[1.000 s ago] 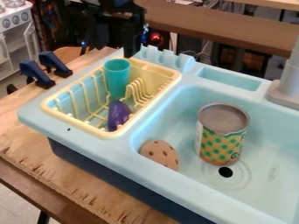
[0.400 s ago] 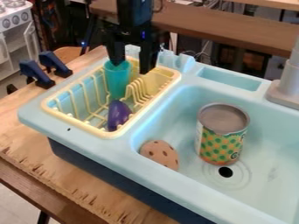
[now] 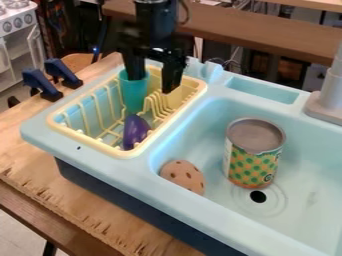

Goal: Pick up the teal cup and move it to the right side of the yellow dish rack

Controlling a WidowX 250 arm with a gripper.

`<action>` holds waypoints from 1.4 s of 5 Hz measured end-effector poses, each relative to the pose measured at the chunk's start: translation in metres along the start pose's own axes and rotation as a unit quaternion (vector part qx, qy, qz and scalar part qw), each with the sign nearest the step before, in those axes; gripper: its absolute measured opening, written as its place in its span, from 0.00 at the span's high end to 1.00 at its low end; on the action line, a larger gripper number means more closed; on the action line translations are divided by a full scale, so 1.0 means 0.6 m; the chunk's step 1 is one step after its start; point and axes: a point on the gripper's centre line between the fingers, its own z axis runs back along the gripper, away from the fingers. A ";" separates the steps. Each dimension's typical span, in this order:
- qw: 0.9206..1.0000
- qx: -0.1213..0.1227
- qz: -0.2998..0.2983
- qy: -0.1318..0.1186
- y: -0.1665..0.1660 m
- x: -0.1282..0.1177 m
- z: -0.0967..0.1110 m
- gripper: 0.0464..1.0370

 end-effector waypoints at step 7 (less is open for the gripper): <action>1.000 0.002 0.021 0.016 0.018 -0.010 0.005 0.95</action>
